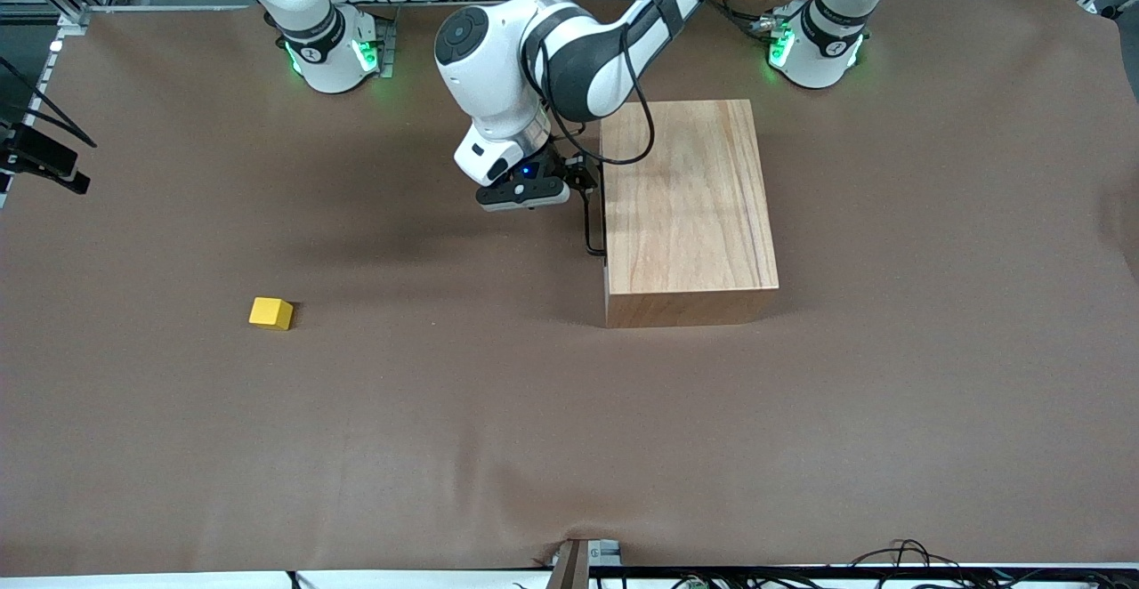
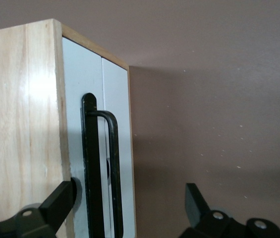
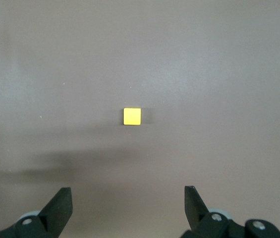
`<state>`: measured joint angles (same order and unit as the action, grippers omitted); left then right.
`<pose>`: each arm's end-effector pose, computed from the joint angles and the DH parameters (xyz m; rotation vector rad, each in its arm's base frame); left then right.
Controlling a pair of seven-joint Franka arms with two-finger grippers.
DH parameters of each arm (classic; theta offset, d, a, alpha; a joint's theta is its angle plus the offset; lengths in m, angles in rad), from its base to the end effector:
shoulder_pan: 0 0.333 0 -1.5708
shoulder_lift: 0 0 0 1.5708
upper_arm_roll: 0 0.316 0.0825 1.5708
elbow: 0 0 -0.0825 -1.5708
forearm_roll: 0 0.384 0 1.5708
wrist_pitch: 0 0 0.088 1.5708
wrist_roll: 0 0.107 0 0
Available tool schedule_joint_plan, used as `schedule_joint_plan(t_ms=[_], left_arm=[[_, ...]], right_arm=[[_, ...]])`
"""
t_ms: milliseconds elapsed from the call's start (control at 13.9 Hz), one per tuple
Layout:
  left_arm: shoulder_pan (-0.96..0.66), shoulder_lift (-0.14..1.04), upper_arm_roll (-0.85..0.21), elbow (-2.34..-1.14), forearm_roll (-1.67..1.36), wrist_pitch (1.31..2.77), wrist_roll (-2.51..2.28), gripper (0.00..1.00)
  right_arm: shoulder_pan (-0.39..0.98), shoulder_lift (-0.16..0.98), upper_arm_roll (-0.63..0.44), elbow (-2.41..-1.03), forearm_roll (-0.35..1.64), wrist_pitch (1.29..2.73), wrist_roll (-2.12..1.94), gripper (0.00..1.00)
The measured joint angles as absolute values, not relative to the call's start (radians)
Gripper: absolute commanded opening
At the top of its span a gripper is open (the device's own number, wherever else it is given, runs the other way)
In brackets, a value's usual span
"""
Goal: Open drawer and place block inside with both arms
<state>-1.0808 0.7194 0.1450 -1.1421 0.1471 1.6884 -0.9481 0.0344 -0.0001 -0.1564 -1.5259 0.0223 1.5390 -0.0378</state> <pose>0.4206 -0.5970 0.3707 -2.8616 0.0643 -0.1429 0.5480 -0.0647 0.6429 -3.1176 0.1300 -0.0233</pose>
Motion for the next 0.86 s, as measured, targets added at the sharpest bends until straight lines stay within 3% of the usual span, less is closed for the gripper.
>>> schedule_joint_plan(t_ms=[864], left_arm=[[-1.105,0.814,0.146,-1.141,0.156,1.675,-0.948,1.00]], right_arm=[[0.034,0.008,-0.157,-1.525,0.036,1.498,-0.012,1.00]])
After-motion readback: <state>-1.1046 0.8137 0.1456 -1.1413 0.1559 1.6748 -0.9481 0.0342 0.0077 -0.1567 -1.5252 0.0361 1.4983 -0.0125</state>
